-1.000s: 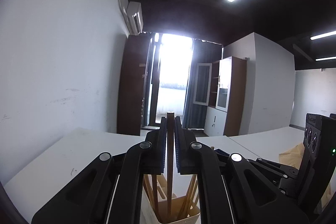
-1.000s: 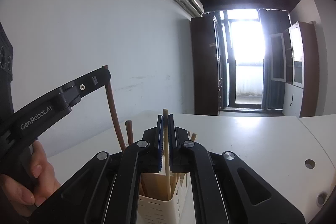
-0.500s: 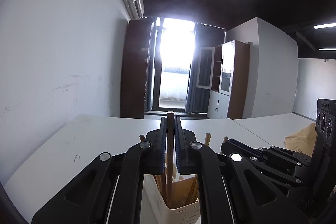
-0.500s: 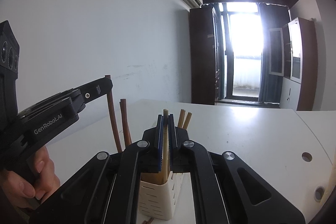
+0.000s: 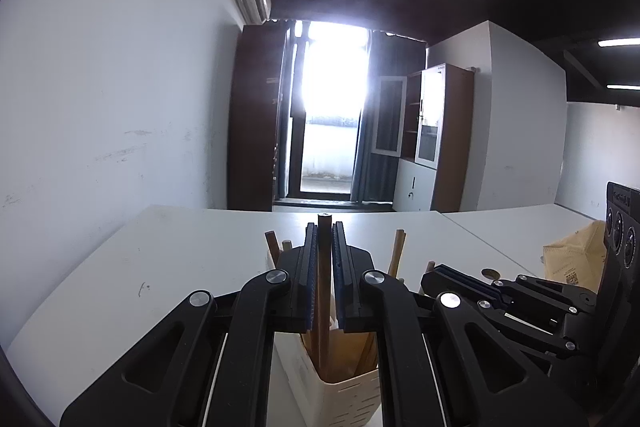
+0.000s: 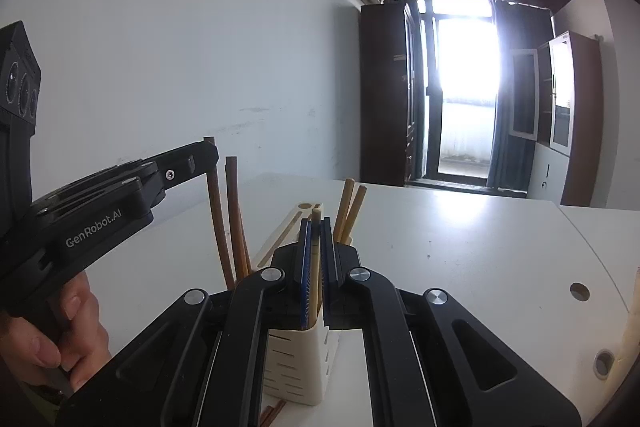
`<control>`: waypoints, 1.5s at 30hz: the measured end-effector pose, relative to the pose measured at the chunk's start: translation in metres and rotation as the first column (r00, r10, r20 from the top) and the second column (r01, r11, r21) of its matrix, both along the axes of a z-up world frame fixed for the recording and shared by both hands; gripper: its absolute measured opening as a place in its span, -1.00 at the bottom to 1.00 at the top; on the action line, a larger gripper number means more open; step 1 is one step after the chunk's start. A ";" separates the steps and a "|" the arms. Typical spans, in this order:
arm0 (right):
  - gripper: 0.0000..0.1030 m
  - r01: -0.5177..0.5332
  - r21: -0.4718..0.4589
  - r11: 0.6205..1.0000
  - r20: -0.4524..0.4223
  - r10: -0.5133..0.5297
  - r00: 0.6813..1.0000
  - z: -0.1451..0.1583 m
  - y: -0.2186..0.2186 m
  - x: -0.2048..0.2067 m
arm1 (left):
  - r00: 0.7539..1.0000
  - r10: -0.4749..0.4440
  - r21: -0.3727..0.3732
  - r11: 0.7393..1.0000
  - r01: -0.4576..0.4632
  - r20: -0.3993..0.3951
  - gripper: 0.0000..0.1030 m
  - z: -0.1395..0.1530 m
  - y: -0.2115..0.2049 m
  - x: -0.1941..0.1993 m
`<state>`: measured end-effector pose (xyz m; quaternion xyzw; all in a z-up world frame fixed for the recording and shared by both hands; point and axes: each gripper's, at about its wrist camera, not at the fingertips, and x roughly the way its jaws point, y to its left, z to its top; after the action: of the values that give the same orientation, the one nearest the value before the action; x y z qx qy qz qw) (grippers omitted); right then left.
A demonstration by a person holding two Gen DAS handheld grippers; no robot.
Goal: Organize utensils
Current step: 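Open both tools and withdraw them upward from the cream holder, then move both open tools down to the dark chopsticks beside the holder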
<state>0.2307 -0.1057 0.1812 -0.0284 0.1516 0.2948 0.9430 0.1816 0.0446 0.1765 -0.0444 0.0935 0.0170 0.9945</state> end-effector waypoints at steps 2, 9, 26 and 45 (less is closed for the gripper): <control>-0.90 0.003 -0.007 1.000 -0.001 -0.003 1.000 -0.002 0.000 -0.001 | 1.000 -0.009 -0.004 1.000 0.009 -0.008 -0.87 -0.002 0.000 0.000; -0.89 0.020 -0.014 1.000 -0.008 -0.020 1.000 -0.003 -0.002 0.004 | 1.000 -0.015 -0.011 1.000 0.015 -0.017 -0.87 -0.006 0.001 -0.001; -0.29 0.052 0.008 0.999 -0.058 -0.052 0.997 -0.008 -0.009 0.014 | 1.000 -0.016 -0.038 0.999 0.015 -0.016 -0.45 -0.002 0.007 -0.015; 0.17 0.062 -0.046 0.997 -0.054 -0.065 0.996 -0.011 -0.019 -0.018 | 0.988 0.028 0.050 0.999 -0.020 -0.153 0.03 -0.025 0.002 -0.049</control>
<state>0.2122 -0.1245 0.1705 -0.0362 0.1852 0.2619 0.9465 0.1326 0.0464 0.1513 -0.0199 0.1690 0.0346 0.9848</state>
